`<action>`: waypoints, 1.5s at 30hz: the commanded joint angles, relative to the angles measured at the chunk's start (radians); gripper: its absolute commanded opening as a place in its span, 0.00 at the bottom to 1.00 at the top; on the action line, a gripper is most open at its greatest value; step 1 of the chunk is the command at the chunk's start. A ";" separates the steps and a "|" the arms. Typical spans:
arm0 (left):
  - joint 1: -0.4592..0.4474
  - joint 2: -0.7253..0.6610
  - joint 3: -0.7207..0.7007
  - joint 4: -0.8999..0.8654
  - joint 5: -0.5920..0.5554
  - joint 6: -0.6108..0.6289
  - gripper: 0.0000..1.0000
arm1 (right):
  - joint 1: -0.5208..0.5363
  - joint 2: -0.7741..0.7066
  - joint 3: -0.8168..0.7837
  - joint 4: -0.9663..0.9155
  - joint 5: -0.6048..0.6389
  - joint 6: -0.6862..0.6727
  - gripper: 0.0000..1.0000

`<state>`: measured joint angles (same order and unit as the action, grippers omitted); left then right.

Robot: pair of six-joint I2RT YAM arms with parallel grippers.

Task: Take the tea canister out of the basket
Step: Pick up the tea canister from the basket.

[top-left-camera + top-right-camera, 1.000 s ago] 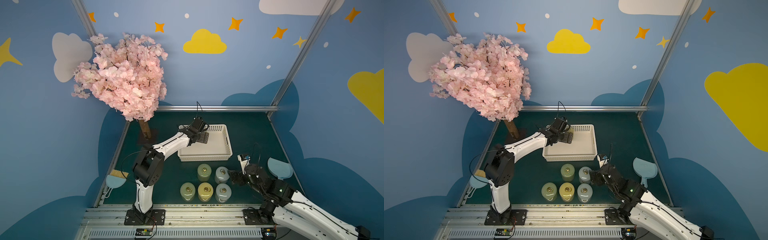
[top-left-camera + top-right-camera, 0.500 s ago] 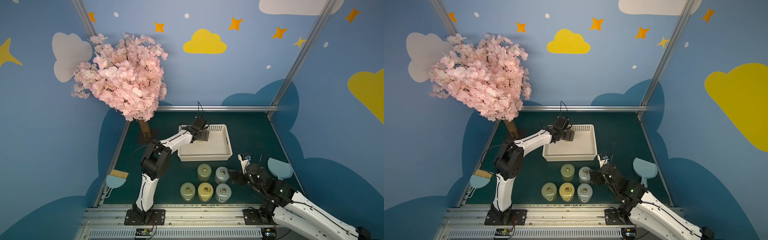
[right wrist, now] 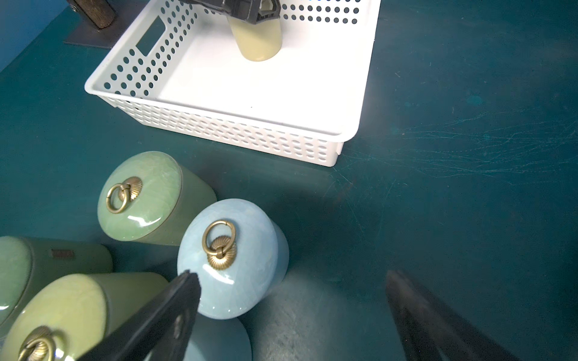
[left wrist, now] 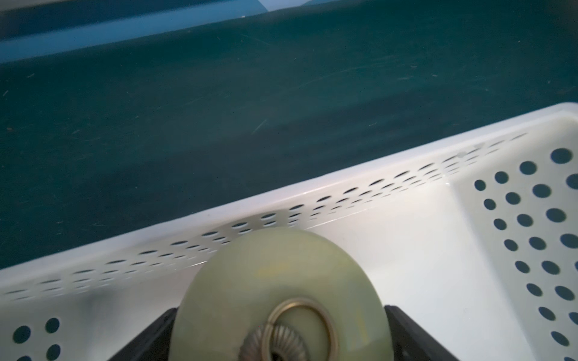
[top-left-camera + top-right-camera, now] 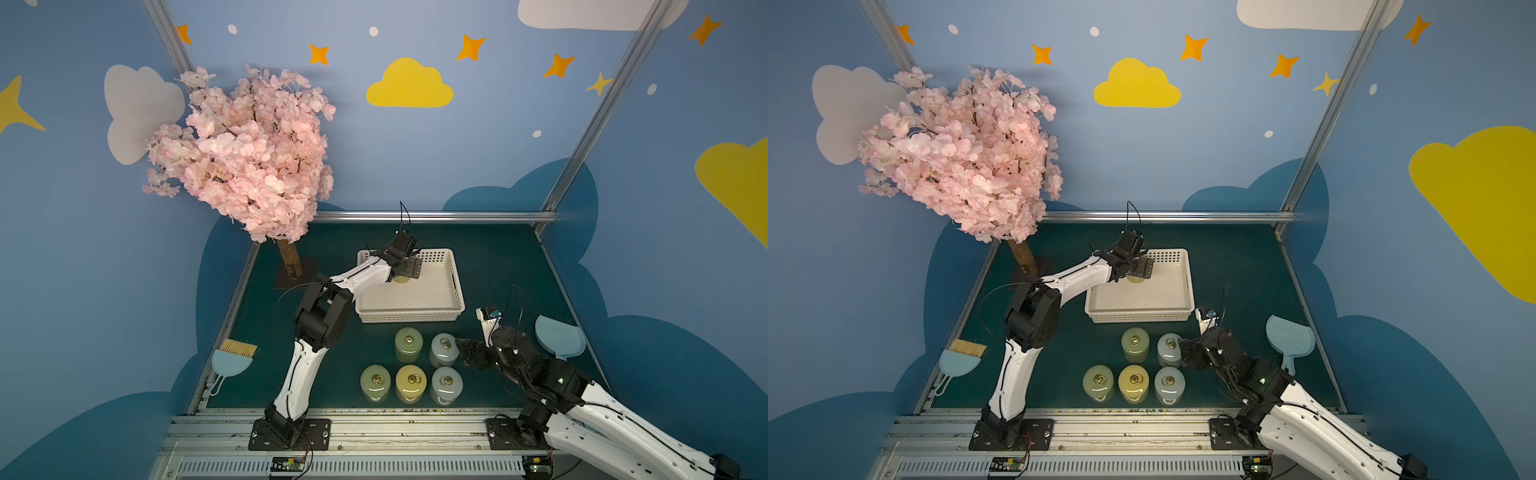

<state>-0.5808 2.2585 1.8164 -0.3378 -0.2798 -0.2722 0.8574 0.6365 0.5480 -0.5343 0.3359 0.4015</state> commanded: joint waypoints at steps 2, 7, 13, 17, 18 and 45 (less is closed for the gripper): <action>0.013 0.032 0.056 -0.028 0.017 0.015 1.00 | -0.011 0.004 -0.015 0.023 -0.012 -0.011 0.98; 0.015 0.057 0.083 -0.031 0.032 0.015 0.97 | -0.021 0.010 -0.016 0.027 -0.021 -0.010 0.99; 0.017 0.063 0.086 -0.036 0.044 0.014 0.93 | -0.032 0.013 -0.017 0.028 -0.029 -0.012 0.99; 0.019 0.061 0.080 -0.033 0.047 0.014 0.87 | -0.039 0.019 -0.018 0.037 -0.041 -0.012 0.99; 0.018 0.059 0.077 -0.030 0.047 0.014 0.85 | -0.041 0.023 -0.017 0.040 -0.042 -0.012 0.99; 0.020 -0.089 0.032 -0.049 0.031 0.048 0.59 | -0.049 0.007 -0.003 0.021 -0.071 0.001 0.98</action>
<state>-0.5663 2.2681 1.8442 -0.4076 -0.2398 -0.2379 0.8120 0.6575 0.5392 -0.5129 0.2680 0.4004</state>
